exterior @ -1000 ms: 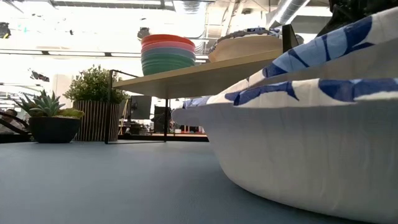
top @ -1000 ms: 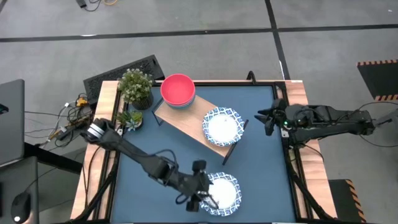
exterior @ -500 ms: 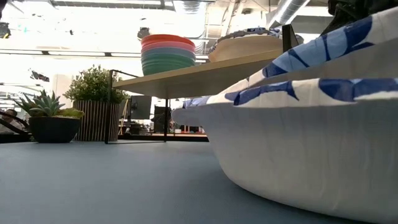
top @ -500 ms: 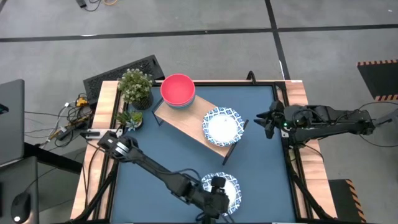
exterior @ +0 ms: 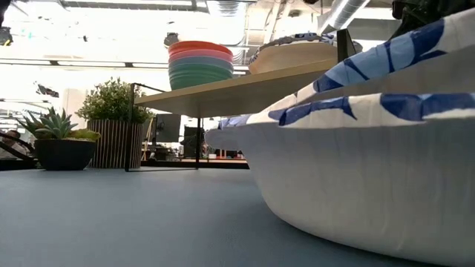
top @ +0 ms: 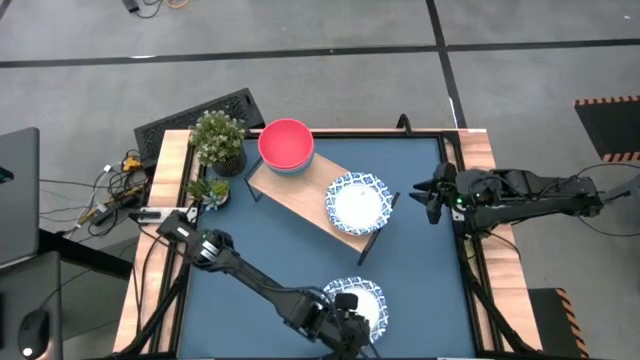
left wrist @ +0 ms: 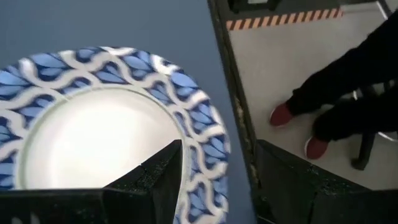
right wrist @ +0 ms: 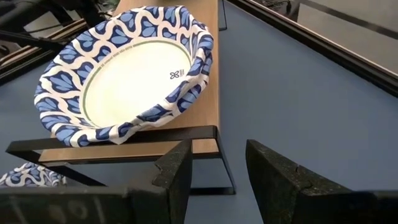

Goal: Place and stack bowls onto a shelf
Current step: Stack the top white bowl on top of the white bowls on the shelf

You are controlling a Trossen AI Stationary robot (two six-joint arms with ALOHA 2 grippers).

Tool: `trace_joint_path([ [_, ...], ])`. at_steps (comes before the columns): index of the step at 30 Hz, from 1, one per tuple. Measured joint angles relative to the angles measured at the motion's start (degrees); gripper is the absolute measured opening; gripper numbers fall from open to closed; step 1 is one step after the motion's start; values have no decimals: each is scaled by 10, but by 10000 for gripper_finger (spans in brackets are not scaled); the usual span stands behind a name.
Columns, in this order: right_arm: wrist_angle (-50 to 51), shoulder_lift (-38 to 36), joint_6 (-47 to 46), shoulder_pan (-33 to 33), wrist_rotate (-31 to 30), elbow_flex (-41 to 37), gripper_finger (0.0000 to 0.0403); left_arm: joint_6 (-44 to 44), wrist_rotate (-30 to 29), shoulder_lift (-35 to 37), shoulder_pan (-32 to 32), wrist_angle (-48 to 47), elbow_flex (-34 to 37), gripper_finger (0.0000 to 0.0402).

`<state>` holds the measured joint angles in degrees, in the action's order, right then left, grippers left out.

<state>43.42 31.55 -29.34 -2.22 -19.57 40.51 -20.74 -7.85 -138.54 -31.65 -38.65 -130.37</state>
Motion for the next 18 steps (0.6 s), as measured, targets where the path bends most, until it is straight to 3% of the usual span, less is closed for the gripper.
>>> trace_joint_path([
  [18, 0, 0, 0, 0, -2, 0, 177, -29, 11, -3, -6, -58, 0, 185],
])
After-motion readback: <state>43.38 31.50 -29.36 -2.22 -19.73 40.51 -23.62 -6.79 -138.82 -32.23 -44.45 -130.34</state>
